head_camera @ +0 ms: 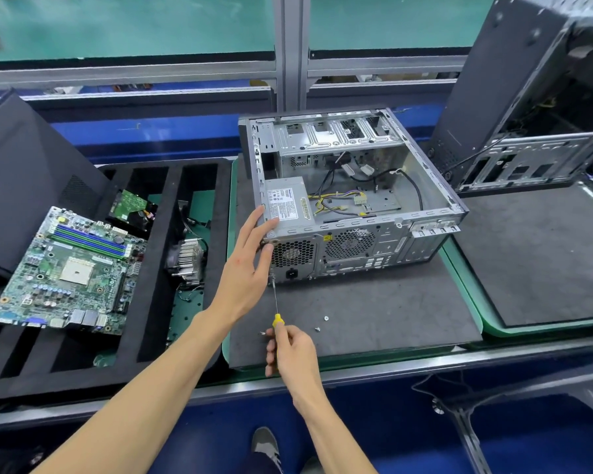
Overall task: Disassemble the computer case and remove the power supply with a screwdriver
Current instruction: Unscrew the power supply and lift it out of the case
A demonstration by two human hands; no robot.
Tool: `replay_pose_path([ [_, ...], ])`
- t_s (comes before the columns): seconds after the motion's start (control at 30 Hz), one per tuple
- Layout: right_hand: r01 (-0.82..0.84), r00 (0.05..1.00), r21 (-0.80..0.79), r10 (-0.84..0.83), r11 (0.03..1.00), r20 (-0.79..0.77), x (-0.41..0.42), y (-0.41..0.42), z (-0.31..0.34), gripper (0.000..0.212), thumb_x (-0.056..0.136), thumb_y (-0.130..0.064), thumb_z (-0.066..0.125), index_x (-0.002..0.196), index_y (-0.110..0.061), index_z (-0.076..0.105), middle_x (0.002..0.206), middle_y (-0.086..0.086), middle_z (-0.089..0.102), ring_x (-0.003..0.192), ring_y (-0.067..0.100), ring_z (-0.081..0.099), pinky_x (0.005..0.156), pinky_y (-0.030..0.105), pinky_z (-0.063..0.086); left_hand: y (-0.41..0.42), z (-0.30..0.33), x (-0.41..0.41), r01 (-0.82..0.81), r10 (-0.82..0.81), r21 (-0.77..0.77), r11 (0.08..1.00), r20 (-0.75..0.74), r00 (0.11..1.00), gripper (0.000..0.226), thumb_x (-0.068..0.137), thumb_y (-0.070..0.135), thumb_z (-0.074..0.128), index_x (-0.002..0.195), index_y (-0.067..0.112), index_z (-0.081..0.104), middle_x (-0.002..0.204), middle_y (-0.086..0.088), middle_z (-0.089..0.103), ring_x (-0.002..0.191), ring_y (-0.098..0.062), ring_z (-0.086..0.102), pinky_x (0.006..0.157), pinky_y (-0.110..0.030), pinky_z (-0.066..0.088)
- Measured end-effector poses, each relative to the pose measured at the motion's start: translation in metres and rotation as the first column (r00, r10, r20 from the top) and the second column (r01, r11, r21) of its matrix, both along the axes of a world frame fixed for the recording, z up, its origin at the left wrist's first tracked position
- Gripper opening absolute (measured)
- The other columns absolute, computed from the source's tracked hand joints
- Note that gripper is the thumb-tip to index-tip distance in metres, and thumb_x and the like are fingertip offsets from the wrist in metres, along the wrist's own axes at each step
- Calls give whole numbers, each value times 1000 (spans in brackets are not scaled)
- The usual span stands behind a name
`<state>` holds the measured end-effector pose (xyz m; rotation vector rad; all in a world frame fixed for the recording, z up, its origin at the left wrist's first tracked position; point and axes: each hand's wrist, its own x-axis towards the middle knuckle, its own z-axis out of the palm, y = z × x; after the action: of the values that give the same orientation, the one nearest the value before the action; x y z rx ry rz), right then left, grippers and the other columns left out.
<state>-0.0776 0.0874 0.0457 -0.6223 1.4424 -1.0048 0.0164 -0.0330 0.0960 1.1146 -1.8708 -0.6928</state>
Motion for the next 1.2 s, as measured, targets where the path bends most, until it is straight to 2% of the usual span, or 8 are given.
replay_pose_path([
  [0.2,15,979,-41,-23,999,-203,8,2,-3,30,104,-30,53,90,-4,60,64,2,61,43,10,53,41,27,47,2,1,-1,-9,10,15,1000,-14,1000,42,105,13,43,145,27,46,161,19,21,146,-2,26,111,-47,41],
  [0.33,89,973,97,-108,991,204,8,-2,-2,27,103,-31,57,86,-10,55,56,-2,49,41,9,36,34,22,27,2,2,-1,-5,5,22,1000,-13,1000,42,105,13,43,144,27,46,161,18,21,147,-4,26,111,-50,41],
  [0.43,49,681,263,-225,964,697,-3,-7,0,36,105,-39,48,88,-9,59,56,-4,31,39,6,23,30,19,17,2,2,-1,-2,3,27,1000,-16,1000,42,105,12,44,144,25,46,162,17,22,148,-5,25,113,-50,39],
  [0.57,-70,446,234,-179,970,877,-19,-9,-2,30,101,-28,47,99,-2,60,64,-1,31,46,10,28,34,22,23,2,2,-2,-11,12,31,999,-17,1000,42,104,12,44,144,25,47,161,17,22,148,-5,25,113,-50,39],
  [0.7,10,621,216,-176,976,764,-23,-11,-3,29,105,-26,49,95,-2,60,63,-1,42,47,8,35,34,19,26,3,2,-2,-14,15,35,999,-22,1000,42,105,14,43,144,28,46,161,20,21,148,-5,26,113,-50,39],
  [0.83,21,972,77,-38,997,232,-26,-9,-2,34,105,-33,53,91,-5,64,60,-3,52,45,7,39,36,20,25,5,2,-6,-31,32,28,999,-40,999,42,105,13,43,144,28,46,161,20,21,147,-4,26,113,-49,38],
  [0.93,-36,999,79,34,996,22,-20,-10,6,37,105,-40,49,94,-7,63,55,-5,56,42,7,38,37,21,28,5,1,-6,-40,40,18,999,-38,998,42,105,14,42,144,29,47,161,21,22,147,-6,28,113,-47,40],
  [1.2,-149,811,228,-13,962,585,-33,-17,8,41,108,-23,33,107,5,62,65,4,49,52,13,41,45,23,33,6,3,-8,-48,52,55,997,-69,996,41,106,13,43,143,29,47,160,22,23,147,2,22,117,-48,34],
])
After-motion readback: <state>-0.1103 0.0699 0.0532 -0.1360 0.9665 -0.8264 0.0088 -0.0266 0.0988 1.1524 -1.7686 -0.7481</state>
